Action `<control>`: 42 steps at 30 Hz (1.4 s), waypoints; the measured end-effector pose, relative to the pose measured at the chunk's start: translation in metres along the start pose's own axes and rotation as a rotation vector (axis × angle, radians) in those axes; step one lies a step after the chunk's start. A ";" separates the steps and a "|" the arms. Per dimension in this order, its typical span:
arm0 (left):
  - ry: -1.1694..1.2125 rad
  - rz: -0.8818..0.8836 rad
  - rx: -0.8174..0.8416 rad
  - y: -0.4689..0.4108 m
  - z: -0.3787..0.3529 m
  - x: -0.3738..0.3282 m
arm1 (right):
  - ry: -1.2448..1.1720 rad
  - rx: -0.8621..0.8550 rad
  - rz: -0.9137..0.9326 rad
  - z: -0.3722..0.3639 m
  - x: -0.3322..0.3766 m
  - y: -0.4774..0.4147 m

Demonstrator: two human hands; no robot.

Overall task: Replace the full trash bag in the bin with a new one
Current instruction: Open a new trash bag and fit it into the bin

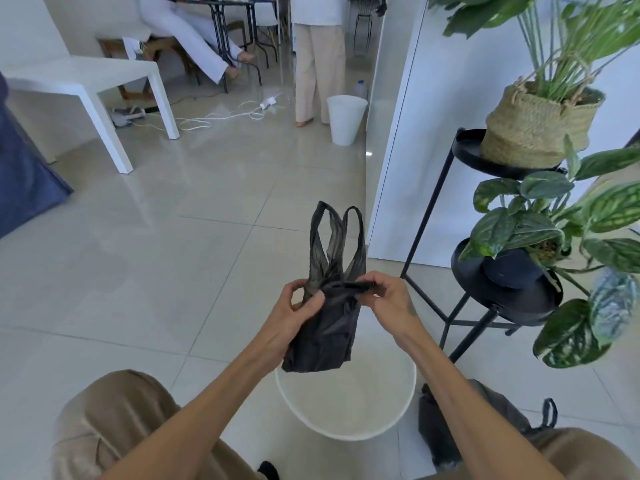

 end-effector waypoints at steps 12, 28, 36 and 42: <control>-0.183 0.083 -0.194 -0.045 -0.013 -0.013 | -0.007 -0.038 0.214 -0.005 -0.034 0.018; -0.033 0.069 -0.272 -0.048 0.005 0.007 | 0.554 0.211 0.033 -0.003 -0.044 0.026; -0.073 0.077 -0.074 -0.038 -0.011 0.001 | 0.224 0.041 -0.129 0.016 -0.012 0.001; 0.052 0.145 -0.018 -0.032 -0.004 -0.001 | 0.139 -0.117 -0.181 0.021 -0.039 0.016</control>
Point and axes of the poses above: each hand's wrist, its own y-axis away from the middle knuckle, its own z-axis out of the back of the hand, x = y × z, the point moved 1 cm from there along -y, towards the middle knuckle, and after that the axes turned 15 degrees about -x, right-handed, at the moved point
